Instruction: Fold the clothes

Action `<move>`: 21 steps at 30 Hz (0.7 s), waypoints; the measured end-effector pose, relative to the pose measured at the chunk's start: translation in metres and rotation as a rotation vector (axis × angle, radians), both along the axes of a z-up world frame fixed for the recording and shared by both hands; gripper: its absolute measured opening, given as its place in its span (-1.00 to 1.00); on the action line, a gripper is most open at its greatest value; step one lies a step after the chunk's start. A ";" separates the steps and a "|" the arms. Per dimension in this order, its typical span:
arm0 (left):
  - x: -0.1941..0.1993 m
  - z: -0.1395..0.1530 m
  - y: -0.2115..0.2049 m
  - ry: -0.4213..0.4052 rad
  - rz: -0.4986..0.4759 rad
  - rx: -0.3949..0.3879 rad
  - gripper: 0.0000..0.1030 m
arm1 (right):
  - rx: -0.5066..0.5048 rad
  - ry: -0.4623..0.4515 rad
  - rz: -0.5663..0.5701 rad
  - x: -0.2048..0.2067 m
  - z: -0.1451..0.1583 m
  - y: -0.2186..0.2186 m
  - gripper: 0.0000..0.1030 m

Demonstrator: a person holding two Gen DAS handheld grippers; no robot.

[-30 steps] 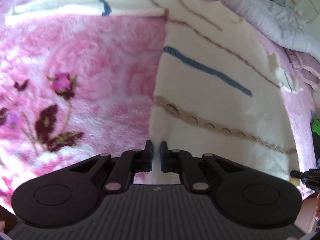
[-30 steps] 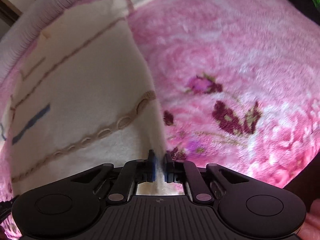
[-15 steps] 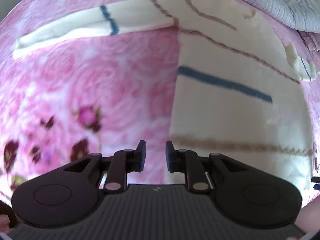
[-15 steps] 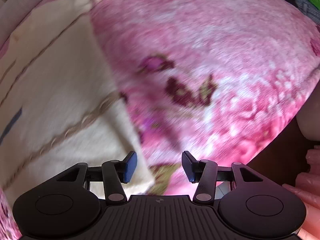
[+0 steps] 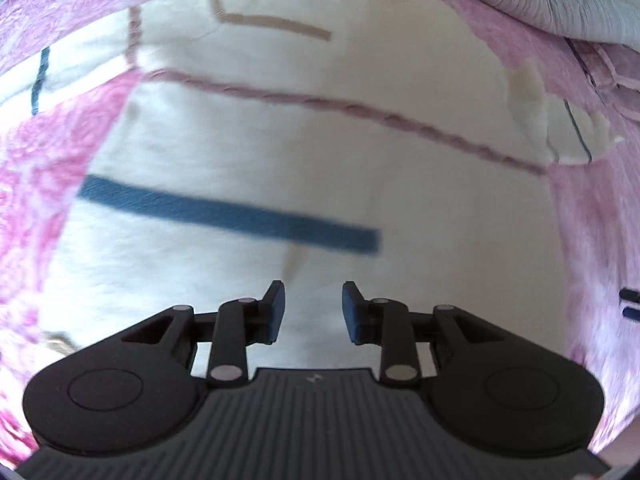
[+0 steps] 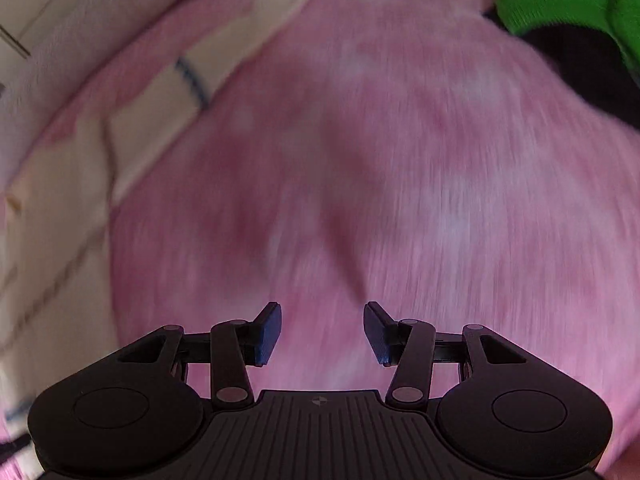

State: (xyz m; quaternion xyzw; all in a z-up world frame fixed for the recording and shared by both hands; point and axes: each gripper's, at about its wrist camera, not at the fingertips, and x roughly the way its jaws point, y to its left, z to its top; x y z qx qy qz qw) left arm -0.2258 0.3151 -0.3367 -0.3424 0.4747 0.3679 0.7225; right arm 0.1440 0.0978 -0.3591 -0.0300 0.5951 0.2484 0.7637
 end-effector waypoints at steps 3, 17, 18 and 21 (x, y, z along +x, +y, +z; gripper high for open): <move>0.030 -0.004 0.006 -0.006 0.031 0.009 -0.48 | 0.089 -0.019 -0.014 0.065 -0.001 0.010 -0.04; 0.104 0.005 0.046 0.036 -0.003 0.085 -0.47 | 0.453 0.019 -0.268 0.271 -0.039 0.082 -0.04; 0.100 0.005 0.048 0.046 0.005 0.086 -0.47 | 0.451 0.018 -0.295 0.279 -0.042 0.085 -0.04; 0.086 0.004 0.050 0.076 0.035 0.091 -0.47 | 0.393 -0.017 -0.253 0.288 -0.049 0.098 -0.52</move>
